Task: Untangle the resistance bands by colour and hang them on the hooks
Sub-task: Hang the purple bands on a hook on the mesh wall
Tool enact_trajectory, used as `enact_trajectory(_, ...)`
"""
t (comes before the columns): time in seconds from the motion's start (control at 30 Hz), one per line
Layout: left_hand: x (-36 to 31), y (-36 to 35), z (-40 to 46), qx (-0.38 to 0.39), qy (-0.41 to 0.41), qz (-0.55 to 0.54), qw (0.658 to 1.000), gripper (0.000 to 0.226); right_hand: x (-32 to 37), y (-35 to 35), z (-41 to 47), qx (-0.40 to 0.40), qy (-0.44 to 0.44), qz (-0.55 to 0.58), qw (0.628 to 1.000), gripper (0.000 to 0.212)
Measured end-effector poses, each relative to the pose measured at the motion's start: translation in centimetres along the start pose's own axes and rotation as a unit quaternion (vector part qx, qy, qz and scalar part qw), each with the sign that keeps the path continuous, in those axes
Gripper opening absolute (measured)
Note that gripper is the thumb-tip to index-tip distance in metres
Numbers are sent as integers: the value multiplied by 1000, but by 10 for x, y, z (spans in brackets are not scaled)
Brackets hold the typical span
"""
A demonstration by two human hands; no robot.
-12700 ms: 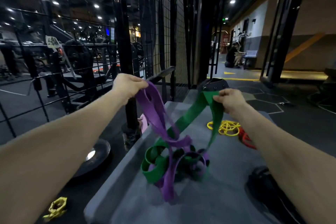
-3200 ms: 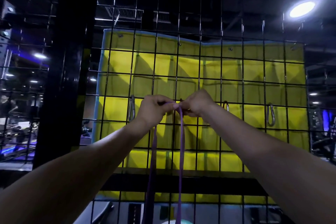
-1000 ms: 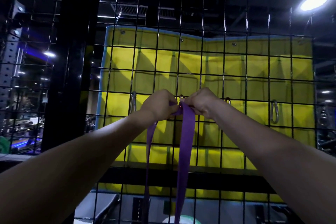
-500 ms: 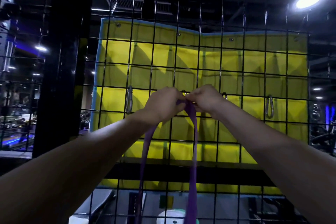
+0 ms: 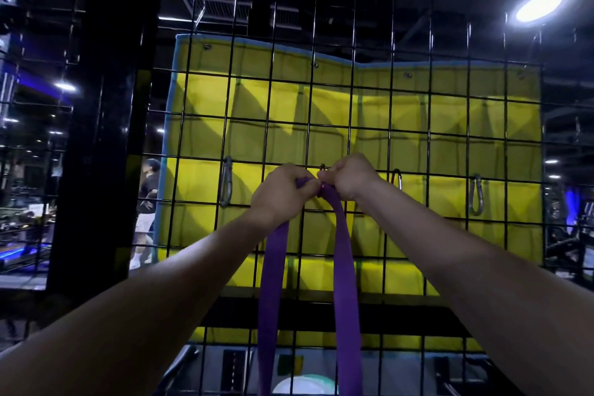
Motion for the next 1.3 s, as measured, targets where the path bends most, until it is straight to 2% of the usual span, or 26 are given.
enact_trajectory(0.2, -5, 0, 6, -7, -5, 9, 1000, 9, 4, -4, 1, -20, -2, -35, 999, 24)
enact_trajectory(0.27, -6, -2, 6, -16, 6, 6, 1000, 19, 4, -5, 0, -27, -5, -36, 999, 25)
enact_trajectory(0.37, -7, -5, 7, -24, 46, -27, 998, 30, 1, -5, 0, -31, -8, -21, 999, 23)
enact_trajectory(0.47, -7, -4, 8, -26, 90, -52, 994, 29, -1, -5, -2, -29, 8, -9, 1000, 15)
enact_trajectory(0.63, -13, -3, 11, -20, 163, -67, 984, 34, -3, -5, -2, -31, 22, 5, 999, 15)
enact_trajectory(0.83, -10, -3, 9, -14, 190, -120, 974, 15, -4, -6, 0, -49, 33, 5, 998, 20)
enact_trajectory(1.0, -10, -7, 8, -27, 201, -141, 969, 19, -5, -1, 1, -39, 40, 6, 998, 19)
enact_trajectory(1.17, -14, -4, 12, -33, 276, -83, 957, 35, -1, -6, 3, -44, 18, -13, 999, 21)
enact_trajectory(1.3, -19, -4, 13, -36, 276, -27, 960, 45, 1, -7, 2, -42, -4, 7, 999, 14)
Point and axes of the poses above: each hand's wrist, its own z-axis towards the middle knuckle, its own y-axis out of the back of the hand, x = y × z, the point moved 2 cm from there along z, towards the middle knuckle, and after that the axes turned 8 degrees about -z, right-handed, at the moved point
